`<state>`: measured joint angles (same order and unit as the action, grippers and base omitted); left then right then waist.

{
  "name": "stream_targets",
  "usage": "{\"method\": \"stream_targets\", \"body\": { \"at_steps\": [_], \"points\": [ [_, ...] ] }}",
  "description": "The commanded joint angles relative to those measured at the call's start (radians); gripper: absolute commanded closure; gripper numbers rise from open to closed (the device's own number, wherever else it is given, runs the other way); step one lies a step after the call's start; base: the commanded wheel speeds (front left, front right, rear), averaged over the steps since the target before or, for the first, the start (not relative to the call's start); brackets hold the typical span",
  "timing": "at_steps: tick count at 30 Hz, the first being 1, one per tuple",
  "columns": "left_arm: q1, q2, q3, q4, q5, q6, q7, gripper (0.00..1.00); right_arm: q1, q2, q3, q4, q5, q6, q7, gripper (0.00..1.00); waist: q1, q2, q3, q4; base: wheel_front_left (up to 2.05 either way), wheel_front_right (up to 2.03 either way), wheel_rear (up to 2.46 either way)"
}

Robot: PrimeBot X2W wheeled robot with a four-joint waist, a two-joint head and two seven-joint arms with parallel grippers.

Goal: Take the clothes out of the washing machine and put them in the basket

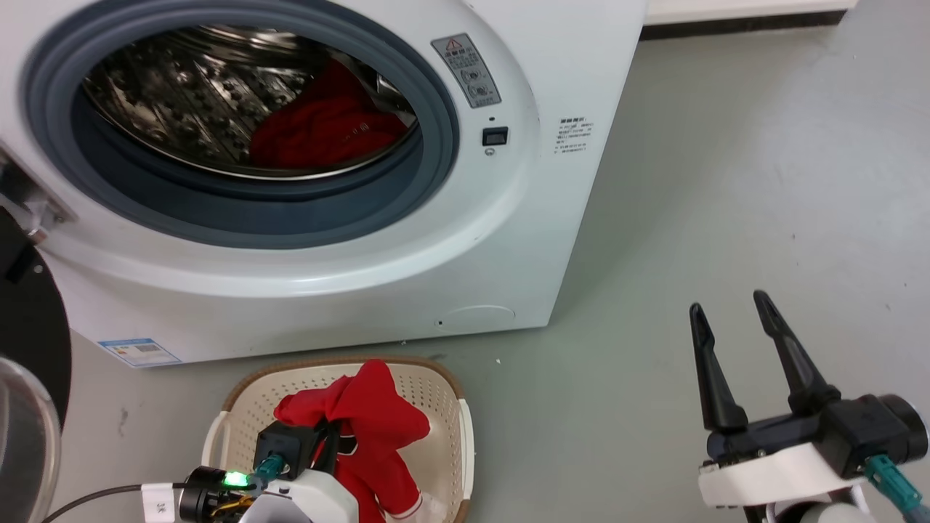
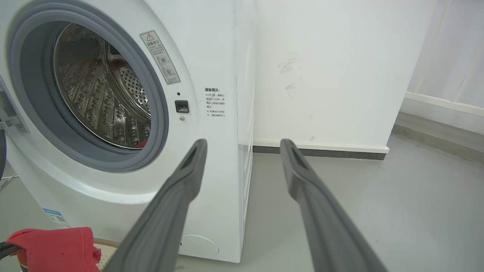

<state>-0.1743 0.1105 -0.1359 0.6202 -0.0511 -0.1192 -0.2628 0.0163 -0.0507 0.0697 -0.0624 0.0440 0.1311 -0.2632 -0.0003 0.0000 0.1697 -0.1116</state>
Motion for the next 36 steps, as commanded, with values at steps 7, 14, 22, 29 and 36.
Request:
{"method": "stream_targets", "body": {
  "at_steps": [7, 14, 22, 29, 36],
  "points": [
    [-0.122, 0.014, -0.017, 0.171, 0.003, -0.004, -0.003, 1.00, -0.097, 0.001, 0.008, -0.025, 0.008, -0.001, -0.002, 0.00, 0.0003, 0.0000, 0.165, -0.057, 0.00, 0.00, 0.00],
    [-0.285, 0.046, -0.045, 0.365, 0.023, -0.007, -0.003, 1.00, -0.179, 0.002, -0.003, -0.054, 0.024, -0.001, -0.002, 0.00, 0.0003, 0.0000, 0.336, -0.081, 0.00, 0.00, 0.00],
    [-0.484, 0.060, -0.090, 0.560, 0.049, -0.001, 0.010, 1.00, -0.257, 0.001, -0.023, -0.082, 0.036, -0.001, -0.002, 0.00, 0.0003, 0.0000, 0.508, -0.071, 0.00, 0.00, 0.00],
    [-0.565, 0.053, -0.111, 0.637, 0.060, 0.023, 0.059, 1.00, -0.300, 0.001, -0.035, -0.091, 0.049, -0.001, -0.002, 0.00, 0.0003, 0.0000, 0.584, -0.069, 0.00, 0.00, 0.00],
    [-0.590, 0.056, -0.132, 0.660, 0.063, 0.040, 0.127, 1.00, -0.321, 0.001, -0.037, -0.093, 0.060, -0.001, -0.002, 0.00, 0.0003, 0.0000, 0.611, -0.069, 0.00, 0.00, 0.00]
  ]
}}
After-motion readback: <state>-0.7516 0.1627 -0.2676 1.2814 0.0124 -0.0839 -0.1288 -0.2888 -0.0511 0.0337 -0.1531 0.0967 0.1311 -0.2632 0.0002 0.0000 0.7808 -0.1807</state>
